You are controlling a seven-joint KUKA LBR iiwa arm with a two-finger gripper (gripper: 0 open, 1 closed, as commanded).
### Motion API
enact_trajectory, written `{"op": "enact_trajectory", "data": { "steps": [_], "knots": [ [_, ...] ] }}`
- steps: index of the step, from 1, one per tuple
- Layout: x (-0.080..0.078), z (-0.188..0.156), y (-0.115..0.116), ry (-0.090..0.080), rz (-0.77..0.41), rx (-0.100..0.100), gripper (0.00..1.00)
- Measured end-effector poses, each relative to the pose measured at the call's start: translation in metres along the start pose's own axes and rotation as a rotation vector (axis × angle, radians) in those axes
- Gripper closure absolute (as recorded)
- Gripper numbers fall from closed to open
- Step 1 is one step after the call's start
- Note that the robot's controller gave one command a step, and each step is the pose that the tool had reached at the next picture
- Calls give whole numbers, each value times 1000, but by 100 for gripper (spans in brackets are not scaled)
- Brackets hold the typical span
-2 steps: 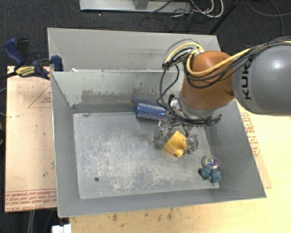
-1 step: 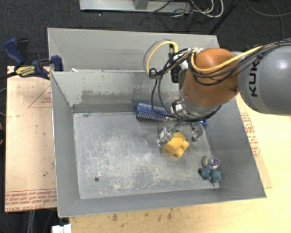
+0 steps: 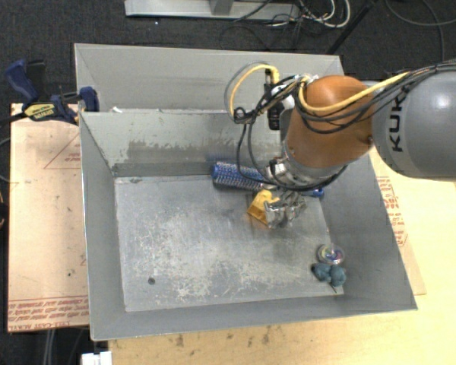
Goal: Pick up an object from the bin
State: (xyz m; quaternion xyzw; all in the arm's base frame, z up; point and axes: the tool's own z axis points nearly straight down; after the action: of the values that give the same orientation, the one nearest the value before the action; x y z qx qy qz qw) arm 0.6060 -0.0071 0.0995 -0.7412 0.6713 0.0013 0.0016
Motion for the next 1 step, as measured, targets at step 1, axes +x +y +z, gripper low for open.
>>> {"op": "enact_trajectory", "data": {
  "steps": [1],
  "knots": [
    [0,0,0,0,0,0,0]
  ]
}}
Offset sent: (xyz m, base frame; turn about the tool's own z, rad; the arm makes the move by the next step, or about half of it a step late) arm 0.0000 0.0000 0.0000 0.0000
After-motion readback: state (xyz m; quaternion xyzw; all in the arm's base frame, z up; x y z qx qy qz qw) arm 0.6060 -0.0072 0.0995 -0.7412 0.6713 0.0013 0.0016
